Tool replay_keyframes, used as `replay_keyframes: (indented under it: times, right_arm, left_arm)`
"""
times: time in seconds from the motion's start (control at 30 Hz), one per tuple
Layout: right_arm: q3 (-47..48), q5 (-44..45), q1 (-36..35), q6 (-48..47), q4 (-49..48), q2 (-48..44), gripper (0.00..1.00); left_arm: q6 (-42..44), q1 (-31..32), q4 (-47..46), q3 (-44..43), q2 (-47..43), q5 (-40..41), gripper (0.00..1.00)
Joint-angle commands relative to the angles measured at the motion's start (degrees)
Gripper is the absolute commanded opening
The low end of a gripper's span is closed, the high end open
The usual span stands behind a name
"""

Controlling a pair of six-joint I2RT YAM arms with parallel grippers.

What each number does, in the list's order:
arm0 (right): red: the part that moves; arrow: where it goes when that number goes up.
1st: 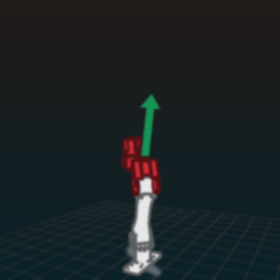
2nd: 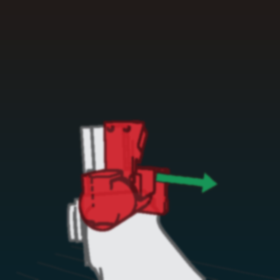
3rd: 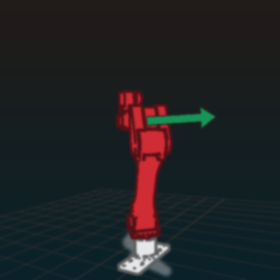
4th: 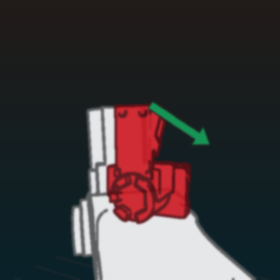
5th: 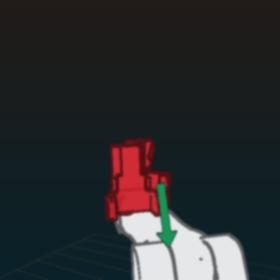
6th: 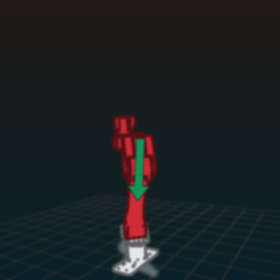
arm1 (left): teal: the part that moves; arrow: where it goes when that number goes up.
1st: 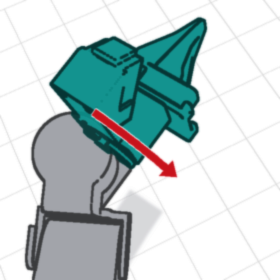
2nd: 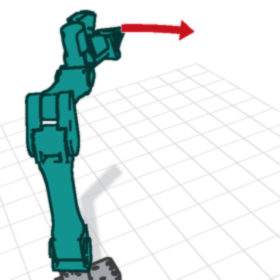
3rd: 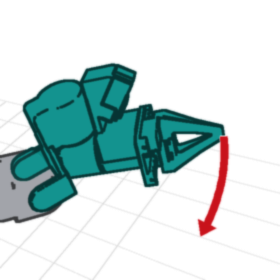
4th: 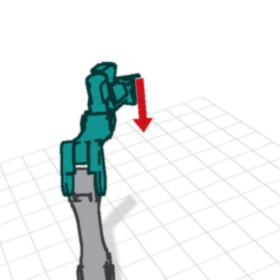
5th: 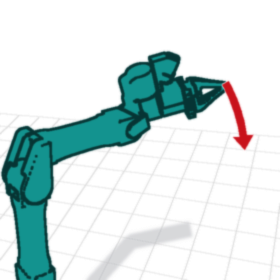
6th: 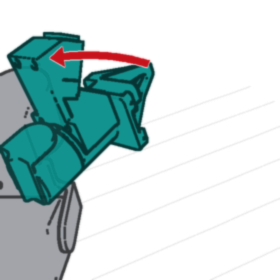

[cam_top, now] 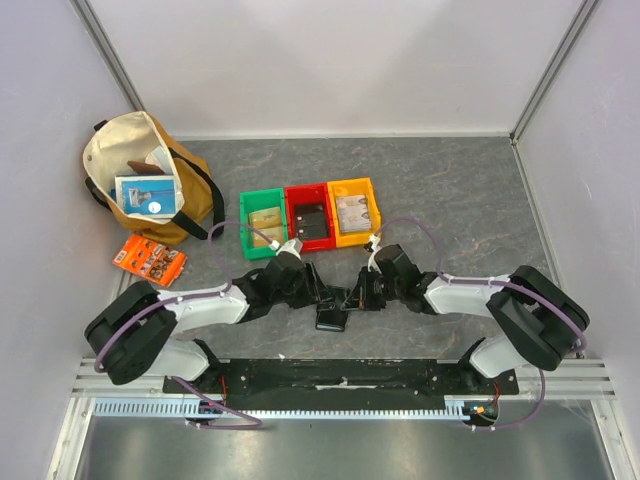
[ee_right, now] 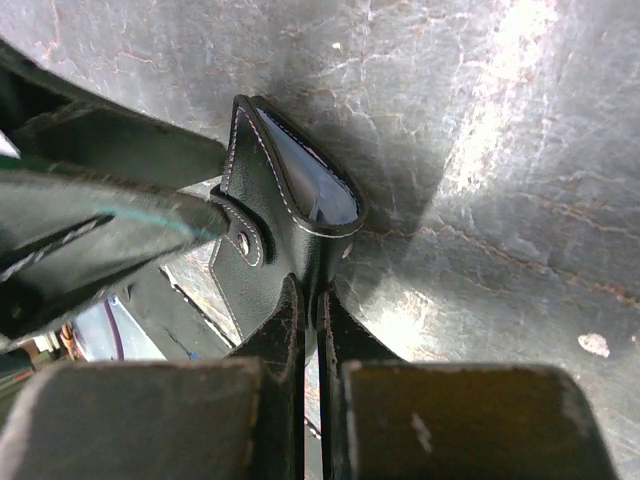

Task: Take the credit cards out of the card holder
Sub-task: Open the card holder at the center of the board.

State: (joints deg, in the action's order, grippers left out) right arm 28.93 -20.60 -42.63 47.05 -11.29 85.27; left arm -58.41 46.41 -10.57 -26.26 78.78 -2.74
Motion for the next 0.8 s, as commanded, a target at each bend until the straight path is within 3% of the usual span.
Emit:
replay_keyframes:
  times: [0.0,0.37,0.53,0.77]
  right_arm:
    - [0.34,5.38,-1.05,-0.9,7.86,-1.95,0.0]
    - [1.48,7.33,-1.75,-0.9,10.15,-2.48,0.0]
    - [1.48,7.59,-2.02,-0.99,10.06,-2.22,0.0]
    - [1.66,7.68,-2.37,-0.99,10.15,-2.13,0.0]
  left_arm:
    - [10.32,4.73,16.61,-7.91,-4.07,9.67,0.58]
    - [15.34,12.65,22.87,-16.89,4.0,12.32,0.43]
    - [17.19,13.0,22.78,-19.26,8.48,10.83,0.43]
    - [18.86,13.35,25.15,-21.81,12.62,8.64,0.52]
